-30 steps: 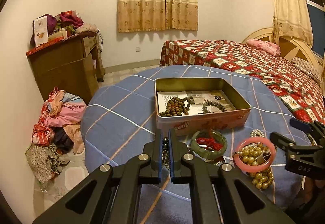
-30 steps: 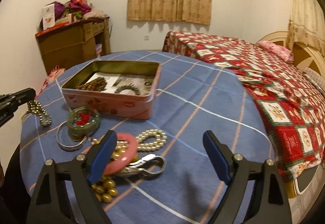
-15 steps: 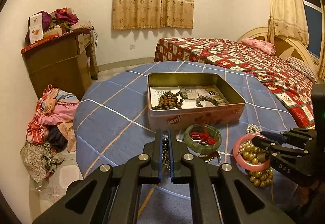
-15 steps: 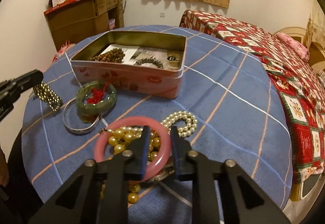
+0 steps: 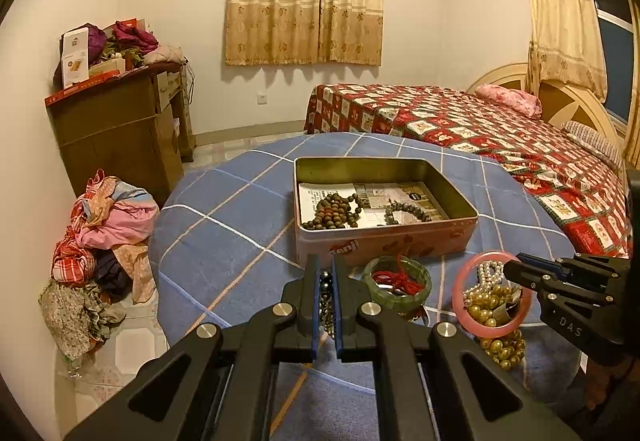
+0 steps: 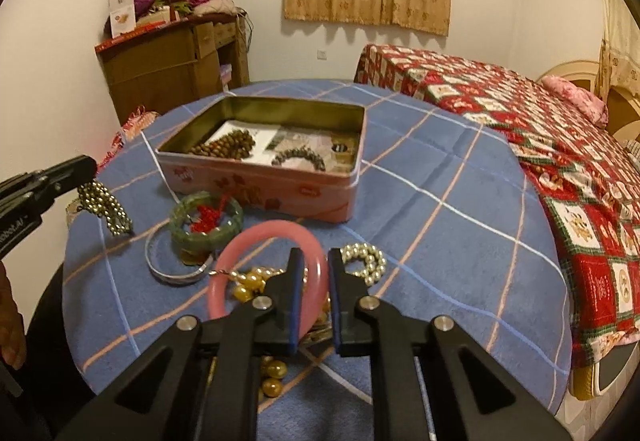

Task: Organize jewelry
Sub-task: 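Grasp the metal chain with the left gripper while the right gripper grasps the pink bangle, then carry the chain and pink bangle into the tin and open both grippers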

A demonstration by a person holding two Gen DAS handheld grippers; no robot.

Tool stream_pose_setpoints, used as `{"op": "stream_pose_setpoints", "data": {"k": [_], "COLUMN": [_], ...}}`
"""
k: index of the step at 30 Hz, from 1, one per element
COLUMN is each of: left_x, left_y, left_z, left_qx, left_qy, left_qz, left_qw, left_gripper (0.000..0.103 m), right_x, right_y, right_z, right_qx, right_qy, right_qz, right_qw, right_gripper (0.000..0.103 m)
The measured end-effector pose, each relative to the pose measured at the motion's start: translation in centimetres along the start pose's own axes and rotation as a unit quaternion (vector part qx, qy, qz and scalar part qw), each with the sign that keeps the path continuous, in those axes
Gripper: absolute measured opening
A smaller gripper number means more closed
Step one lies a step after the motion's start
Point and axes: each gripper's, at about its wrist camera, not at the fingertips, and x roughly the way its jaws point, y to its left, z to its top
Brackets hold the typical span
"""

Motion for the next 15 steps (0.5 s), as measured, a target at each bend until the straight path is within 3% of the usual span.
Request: {"op": "stream_pose_setpoints", "data": {"k": [15], "left_x": [-0.5], "left_y": [0.3], "left_z": [2.5], "left_qx": [0.015], "left_qy": [-0.023], "left_qz": [0.017], "left_qw": [0.9995], "left_gripper": [0.004], "right_x": [-1.5], "right_y": [-0.3], "right_z": [2.9], "right_qx": [-0.012], "right_qy": [-0.052], "right_qz": [-0.014], "right_qw": [0.998], "right_gripper": [0.013]}}
